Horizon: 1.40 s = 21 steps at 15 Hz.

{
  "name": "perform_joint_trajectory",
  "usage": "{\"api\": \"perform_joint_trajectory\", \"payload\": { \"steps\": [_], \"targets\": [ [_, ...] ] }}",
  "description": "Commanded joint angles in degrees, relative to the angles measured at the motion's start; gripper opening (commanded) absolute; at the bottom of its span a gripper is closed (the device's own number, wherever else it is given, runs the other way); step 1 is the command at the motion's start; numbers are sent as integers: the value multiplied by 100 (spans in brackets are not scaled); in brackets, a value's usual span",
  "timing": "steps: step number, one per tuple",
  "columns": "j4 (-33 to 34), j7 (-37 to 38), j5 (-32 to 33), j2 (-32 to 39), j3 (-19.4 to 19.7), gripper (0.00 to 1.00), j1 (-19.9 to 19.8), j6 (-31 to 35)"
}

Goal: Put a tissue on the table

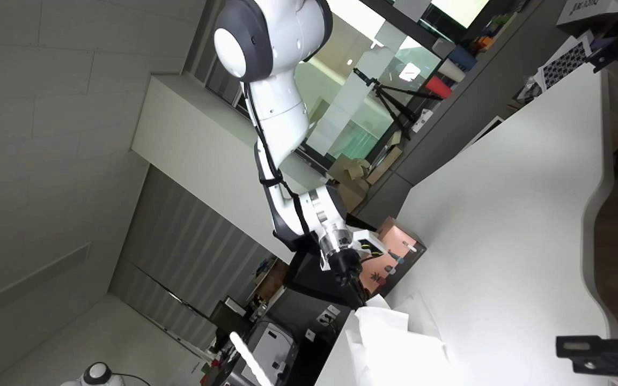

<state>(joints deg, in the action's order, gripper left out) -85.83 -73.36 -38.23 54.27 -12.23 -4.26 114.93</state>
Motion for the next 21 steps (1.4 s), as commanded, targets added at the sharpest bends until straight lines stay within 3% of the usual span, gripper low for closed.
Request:
{"api": "perform_joint_trajectory", "payload": {
  "steps": [1, 4, 5, 6, 16, 18, 21],
  "targets": [
    [-190, -158, 53, -31, -71, 0, 94, 881],
    [-343, -165, 146, -56, -122, 0, 171, 1598],
    [-401, -125, 176, -80, -144, 17, 186, 1822],
    [-439, -115, 269, -98, -164, 26, 192, 1944],
    [-619, 875, 1643, -723, -131, 93, 194, 1926],
    [-620, 1005, 1800, -857, -140, 100, 164, 1794],
    [-442, 1024, 1894, -933, -205, 100, 35, 1015]
  ]
}}
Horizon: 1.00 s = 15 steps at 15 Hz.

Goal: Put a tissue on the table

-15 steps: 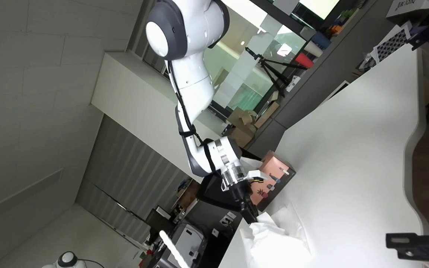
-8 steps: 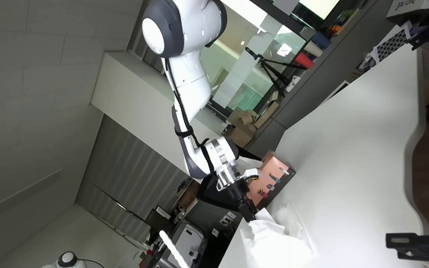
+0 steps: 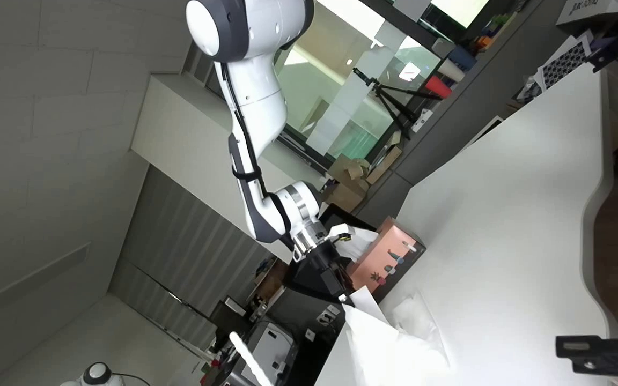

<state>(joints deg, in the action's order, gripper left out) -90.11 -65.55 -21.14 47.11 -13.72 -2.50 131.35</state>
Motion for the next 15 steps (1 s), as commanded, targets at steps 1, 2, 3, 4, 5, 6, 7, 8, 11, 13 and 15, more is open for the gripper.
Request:
{"api": "perform_joint_trajectory", "payload": {
  "steps": [1, 2, 3, 4, 5, 6, 7, 8, 11, 13, 15],
  "targets": [
    [66, 211, 159, -217, -67, 100, -182, -981],
    [158, 172, 129, -204, -74, 100, -223, -1368],
    [217, 213, 120, -198, -32, 100, -212, -1599],
    [275, 221, 103, -189, -4, 100, -210, -1792],
    [303, 234, 87, -191, 22, 100, -204, -1886],
    [281, 237, 80, -219, 51, 100, -186, -1836],
    [264, 215, 73, -241, 58, 100, -187, -1815],
    [226, 195, 54, -273, 56, 100, -190, -1719],
    [181, 133, 36, -348, 31, 100, -227, -1777],
    [236, 19, 20, -198, 9, 100, -213, -1684],
    [236, 17, 16, -240, 14, 100, -217, -1739]
  ]
}}
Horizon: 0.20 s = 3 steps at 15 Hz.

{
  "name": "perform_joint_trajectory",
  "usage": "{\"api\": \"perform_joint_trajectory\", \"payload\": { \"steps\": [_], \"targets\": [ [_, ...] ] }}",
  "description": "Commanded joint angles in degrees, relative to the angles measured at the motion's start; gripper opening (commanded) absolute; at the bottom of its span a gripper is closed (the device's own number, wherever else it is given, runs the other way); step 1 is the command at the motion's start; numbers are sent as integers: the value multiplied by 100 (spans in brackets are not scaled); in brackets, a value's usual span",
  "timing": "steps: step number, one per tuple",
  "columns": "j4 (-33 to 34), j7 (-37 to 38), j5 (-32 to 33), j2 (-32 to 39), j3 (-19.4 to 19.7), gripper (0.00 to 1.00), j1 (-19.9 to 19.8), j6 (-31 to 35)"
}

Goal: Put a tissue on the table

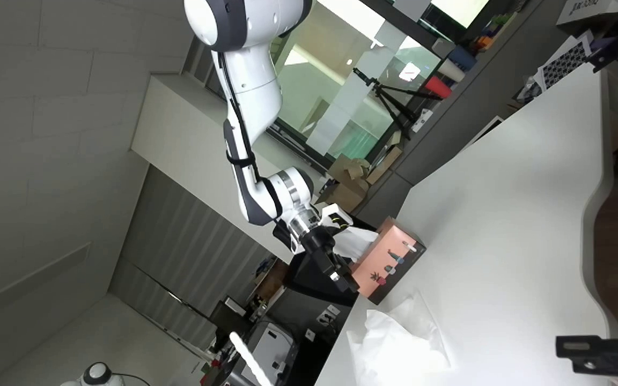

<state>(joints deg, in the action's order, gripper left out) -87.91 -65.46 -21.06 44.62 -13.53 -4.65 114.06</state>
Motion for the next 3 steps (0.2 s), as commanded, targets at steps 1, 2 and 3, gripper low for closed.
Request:
{"api": "perform_joint_trajectory", "payload": {
  "steps": [1, 2, 3],
  "targets": [
    [16, 7, 7, 0, -4, 100, -5, -18],
    [16, 7, 7, -1, -4, 100, -6, -20],
    [15, 7, 7, -1, -4, 100, -6, -21]
  ]
}}
